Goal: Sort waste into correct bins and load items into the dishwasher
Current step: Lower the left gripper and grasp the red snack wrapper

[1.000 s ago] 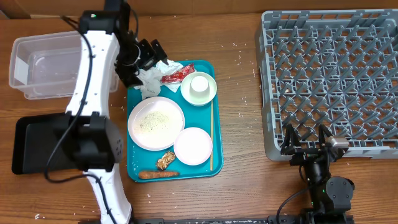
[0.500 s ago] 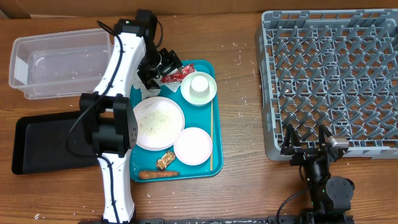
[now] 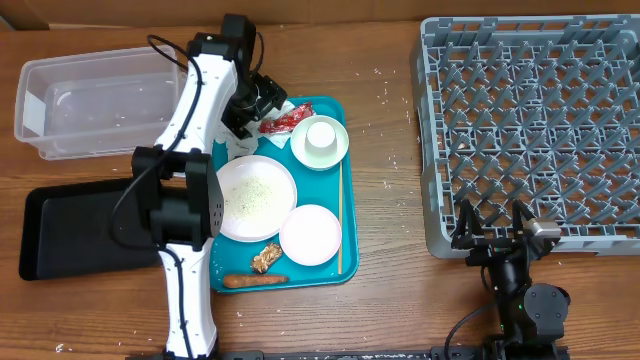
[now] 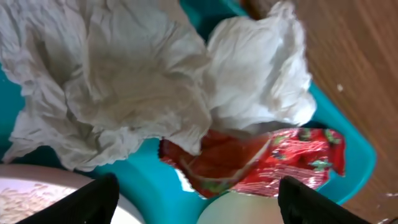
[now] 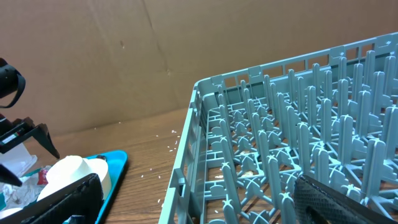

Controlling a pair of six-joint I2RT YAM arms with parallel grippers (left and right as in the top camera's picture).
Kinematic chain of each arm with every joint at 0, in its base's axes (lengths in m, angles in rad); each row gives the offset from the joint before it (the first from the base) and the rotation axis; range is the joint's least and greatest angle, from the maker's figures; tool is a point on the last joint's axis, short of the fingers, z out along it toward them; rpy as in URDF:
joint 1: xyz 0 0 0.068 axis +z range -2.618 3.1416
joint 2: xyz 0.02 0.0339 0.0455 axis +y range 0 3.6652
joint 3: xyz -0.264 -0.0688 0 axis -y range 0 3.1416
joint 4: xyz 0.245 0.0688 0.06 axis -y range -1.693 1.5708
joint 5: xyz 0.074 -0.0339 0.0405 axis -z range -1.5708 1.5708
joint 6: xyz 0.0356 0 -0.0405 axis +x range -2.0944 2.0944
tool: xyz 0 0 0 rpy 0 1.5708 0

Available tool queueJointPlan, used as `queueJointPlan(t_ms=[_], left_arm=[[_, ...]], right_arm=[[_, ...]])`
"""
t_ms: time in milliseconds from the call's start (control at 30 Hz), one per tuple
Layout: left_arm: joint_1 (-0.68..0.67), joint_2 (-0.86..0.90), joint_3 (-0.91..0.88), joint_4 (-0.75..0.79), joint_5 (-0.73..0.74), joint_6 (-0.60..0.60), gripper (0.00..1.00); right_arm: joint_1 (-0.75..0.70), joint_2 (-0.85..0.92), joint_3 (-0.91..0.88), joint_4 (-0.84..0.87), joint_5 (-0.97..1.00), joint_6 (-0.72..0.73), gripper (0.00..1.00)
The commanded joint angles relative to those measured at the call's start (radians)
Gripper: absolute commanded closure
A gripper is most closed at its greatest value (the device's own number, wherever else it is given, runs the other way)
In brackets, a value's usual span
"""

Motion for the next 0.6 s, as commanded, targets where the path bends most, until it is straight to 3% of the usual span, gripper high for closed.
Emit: queueJointPlan(t_ms=[0, 400, 567], left_arm=[[-0.029, 0.006, 0.013, 0.010, -0.027, -0.056, 0.22], [-0.057, 0.006, 0.013, 0.014, -0.100, -0.058, 0.29], [-0.058, 0.006, 0.013, 0.008, -0.143, -0.116, 0.28]], right_arm=[[0.006, -0.008, -0.010, 0.006, 0.010, -0.007, 0.00], [0.006, -0.008, -0.010, 0.006, 0.010, -0.007, 0.00], [0.006, -0.008, -0.010, 0.006, 0.010, -0.007, 0.00]])
